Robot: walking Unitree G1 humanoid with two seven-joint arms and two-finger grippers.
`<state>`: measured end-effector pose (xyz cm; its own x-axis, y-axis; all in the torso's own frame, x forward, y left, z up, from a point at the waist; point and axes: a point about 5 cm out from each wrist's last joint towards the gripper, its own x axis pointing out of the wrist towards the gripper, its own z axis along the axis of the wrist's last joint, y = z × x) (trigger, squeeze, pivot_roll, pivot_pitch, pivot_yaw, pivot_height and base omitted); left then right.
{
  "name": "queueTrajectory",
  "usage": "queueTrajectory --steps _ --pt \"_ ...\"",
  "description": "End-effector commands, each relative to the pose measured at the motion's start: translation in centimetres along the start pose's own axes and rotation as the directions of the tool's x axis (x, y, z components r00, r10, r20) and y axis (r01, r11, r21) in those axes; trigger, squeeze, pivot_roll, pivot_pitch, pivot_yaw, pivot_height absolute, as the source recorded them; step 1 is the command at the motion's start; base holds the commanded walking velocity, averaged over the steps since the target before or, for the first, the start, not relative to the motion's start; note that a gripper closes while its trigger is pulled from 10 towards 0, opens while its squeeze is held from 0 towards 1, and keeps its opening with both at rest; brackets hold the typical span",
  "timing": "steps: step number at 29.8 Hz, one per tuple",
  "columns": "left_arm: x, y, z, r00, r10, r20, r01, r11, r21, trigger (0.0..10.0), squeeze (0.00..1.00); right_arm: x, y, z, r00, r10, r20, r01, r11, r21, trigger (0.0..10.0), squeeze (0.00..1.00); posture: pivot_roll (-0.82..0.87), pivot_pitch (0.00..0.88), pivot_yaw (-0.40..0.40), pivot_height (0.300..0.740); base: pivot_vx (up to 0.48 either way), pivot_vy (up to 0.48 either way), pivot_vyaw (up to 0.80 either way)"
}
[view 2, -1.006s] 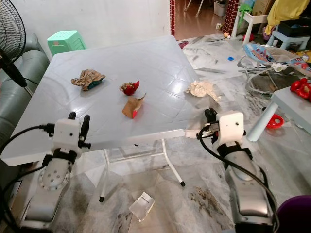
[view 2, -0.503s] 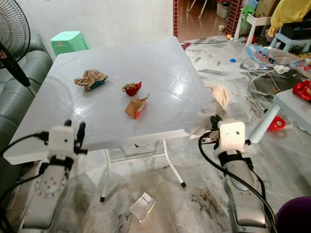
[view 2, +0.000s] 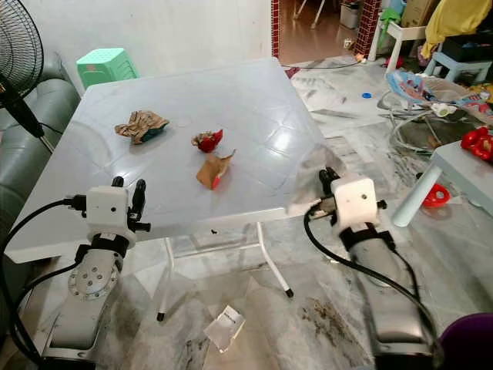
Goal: Picking trash to rubbish bin
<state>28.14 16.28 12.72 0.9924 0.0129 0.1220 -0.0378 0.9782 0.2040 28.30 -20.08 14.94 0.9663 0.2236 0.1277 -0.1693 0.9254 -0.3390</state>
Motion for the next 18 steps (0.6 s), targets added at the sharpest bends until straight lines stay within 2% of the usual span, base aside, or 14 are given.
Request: queueTrajectory --steps 1,4,9,10,11,13,14,18 --pt "0.3 0.2 -0.4 1.000 -0.010 -0.022 0.010 1.000 0.003 10.0 0.00 -0.4 -2.3 -0.3 1.000 -0.003 -0.017 0.002 0.999 -0.034 0.0 0.00 -0.05 0.014 0.080 0.740 0.000 0.000 0.00" --pt "0.5 0.0 -0.2 1.000 -0.011 -0.014 0.011 1.000 -0.003 10.0 0.00 -0.2 -3.2 -0.2 1.000 -0.012 -0.018 0.011 0.999 -0.036 0.0 0.00 -0.05 0.014 0.080 0.740 0.000 0.000 0.00" --pt "0.6 0.0 -0.1 1.000 -0.003 -0.014 0.003 1.000 -0.009 10.0 0.00 0.4 -2.7 0.1 1.000 -0.010 -0.003 0.010 1.000 -0.015 0.0 0.00 -0.05 0.012 0.079 0.740 0.000 0.000 0.00" --pt "0.5 -0.1 -0.2 1.000 -0.005 -0.016 0.005 1.000 -0.010 10.0 0.00 0.8 -1.5 0.5 1.000 0.021 0.016 -0.022 1.000 0.018 0.0 0.00 -0.05 0.013 0.090 0.740 0.000 0.000 0.00" --pt "0.5 -0.1 -0.2 1.000 -0.005 -0.016 0.005 1.000 -0.010 10.0 0.00 0.8 -1.5 0.5 1.000 0.021 0.016 -0.022 1.000 0.018 0.0 0.00 -0.05 0.013 0.090 0.740 0.000 0.000 0.00" --pt "0.6 -0.2 0.0 1.000 -0.018 -0.009 0.018 1.000 0.000 10.0 0.00 1.8 1.4 1.3 0.988 0.136 0.069 -0.140 0.989 0.047 0.0 0.00 -0.05 0.015 0.096 0.740 0.000 0.000 0.00" --pt "0.6 -0.2 0.0 1.000 -0.018 -0.009 0.018 1.000 0.000 10.0 0.00 1.8 1.4 1.3 0.988 0.136 0.069 -0.140 0.989 0.047 0.0 0.00 -0.05 0.015 0.096 0.740 0.000 0.000 0.00" --pt "1.3 0.0 0.6 1.000 0.003 0.016 -0.004 1.000 0.007 10.0 0.00 3.0 3.3 2.4 0.979 0.167 0.119 -0.178 0.981 0.084 0.0 0.00 -0.03 0.002 0.070 0.740 0.000 0.000 0.00"
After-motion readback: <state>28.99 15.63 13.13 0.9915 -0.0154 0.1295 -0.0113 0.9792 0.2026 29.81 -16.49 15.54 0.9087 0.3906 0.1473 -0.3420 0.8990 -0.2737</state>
